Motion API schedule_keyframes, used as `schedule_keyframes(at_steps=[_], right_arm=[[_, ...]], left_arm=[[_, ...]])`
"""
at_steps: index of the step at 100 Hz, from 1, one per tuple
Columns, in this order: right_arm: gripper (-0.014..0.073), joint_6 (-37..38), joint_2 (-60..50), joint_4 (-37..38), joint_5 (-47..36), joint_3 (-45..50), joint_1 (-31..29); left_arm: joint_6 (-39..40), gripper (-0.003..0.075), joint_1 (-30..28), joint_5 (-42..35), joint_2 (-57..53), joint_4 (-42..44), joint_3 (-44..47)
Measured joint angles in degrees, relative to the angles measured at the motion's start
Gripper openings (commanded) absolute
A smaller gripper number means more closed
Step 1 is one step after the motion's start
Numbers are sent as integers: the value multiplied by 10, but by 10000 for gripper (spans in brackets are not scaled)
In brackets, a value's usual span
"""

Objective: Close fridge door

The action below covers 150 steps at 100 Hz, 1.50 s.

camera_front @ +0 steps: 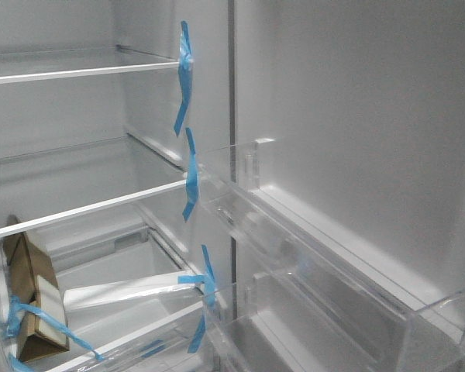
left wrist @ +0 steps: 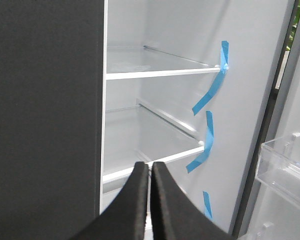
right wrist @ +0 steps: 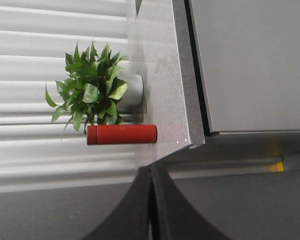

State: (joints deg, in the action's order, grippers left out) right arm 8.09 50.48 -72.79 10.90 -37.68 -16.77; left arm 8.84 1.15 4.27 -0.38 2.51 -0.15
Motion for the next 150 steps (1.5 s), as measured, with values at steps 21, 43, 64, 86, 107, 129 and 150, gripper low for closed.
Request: schedule_keyframes(at_steps=[21,43,64,86,107,129,150], right_arm=[[-71,0,0,0,55,0,0],[-71,1,0,0,122,0,0],[-71,-8,0,2,158,-6,0],[-71,-46,3,5,190,-41,11],[-71,-67,32,14,224,-78,30],[-71,-90,52,22,231,-116,67],[-71,-99,80,34,221,-144,105]], left_arm=[[0,-20,0,0,0,0,0],[0,-20,0,0,0,0,0],[0,-20,0,0,0,0,0],[0,-20,0,0,0,0,0],[0,-20,0,0,0,0,0],[0,-20,0,0,0,0,0],[0,-20,0,0,0,0,0]])
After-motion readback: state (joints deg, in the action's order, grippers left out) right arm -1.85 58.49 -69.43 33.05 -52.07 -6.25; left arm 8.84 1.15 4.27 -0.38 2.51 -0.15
